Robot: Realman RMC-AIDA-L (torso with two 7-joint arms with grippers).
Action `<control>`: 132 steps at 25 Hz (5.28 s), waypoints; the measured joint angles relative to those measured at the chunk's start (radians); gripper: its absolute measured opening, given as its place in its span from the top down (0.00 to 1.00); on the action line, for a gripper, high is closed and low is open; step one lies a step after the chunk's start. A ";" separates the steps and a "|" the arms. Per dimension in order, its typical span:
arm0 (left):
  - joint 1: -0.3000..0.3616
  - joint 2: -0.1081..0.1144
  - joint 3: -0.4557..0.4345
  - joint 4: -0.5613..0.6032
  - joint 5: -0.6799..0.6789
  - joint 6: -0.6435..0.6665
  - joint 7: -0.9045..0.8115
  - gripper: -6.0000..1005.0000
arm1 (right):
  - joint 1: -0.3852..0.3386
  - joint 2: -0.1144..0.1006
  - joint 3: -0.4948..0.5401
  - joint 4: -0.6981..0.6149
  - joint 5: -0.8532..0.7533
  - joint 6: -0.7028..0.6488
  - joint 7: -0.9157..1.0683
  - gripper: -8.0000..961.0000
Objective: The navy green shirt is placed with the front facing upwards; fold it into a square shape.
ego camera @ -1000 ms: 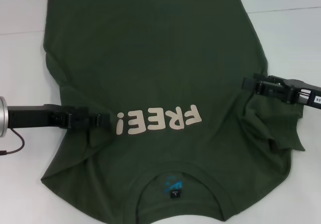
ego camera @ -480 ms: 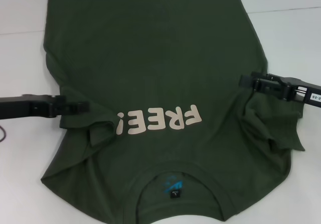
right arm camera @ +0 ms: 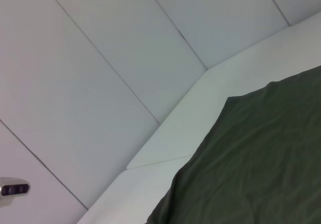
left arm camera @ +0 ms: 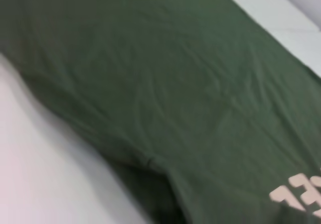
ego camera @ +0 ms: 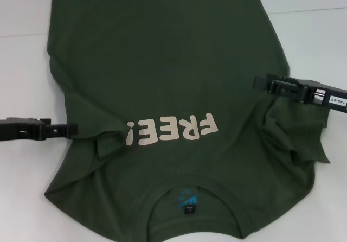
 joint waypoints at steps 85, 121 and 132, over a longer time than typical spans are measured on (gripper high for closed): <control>-0.144 -0.022 0.069 -0.115 -0.016 -0.052 -0.048 0.95 | -0.007 0.000 -0.009 -0.002 0.000 0.018 0.000 0.05; -0.080 -0.054 0.057 -0.027 -0.106 -0.116 -0.040 0.27 | -0.004 0.006 -0.012 -0.002 -0.003 0.025 -0.002 0.05; 0.072 -0.066 0.043 0.042 -0.404 0.061 0.178 0.11 | -0.017 0.007 -0.002 -0.002 0.017 0.027 -0.039 0.05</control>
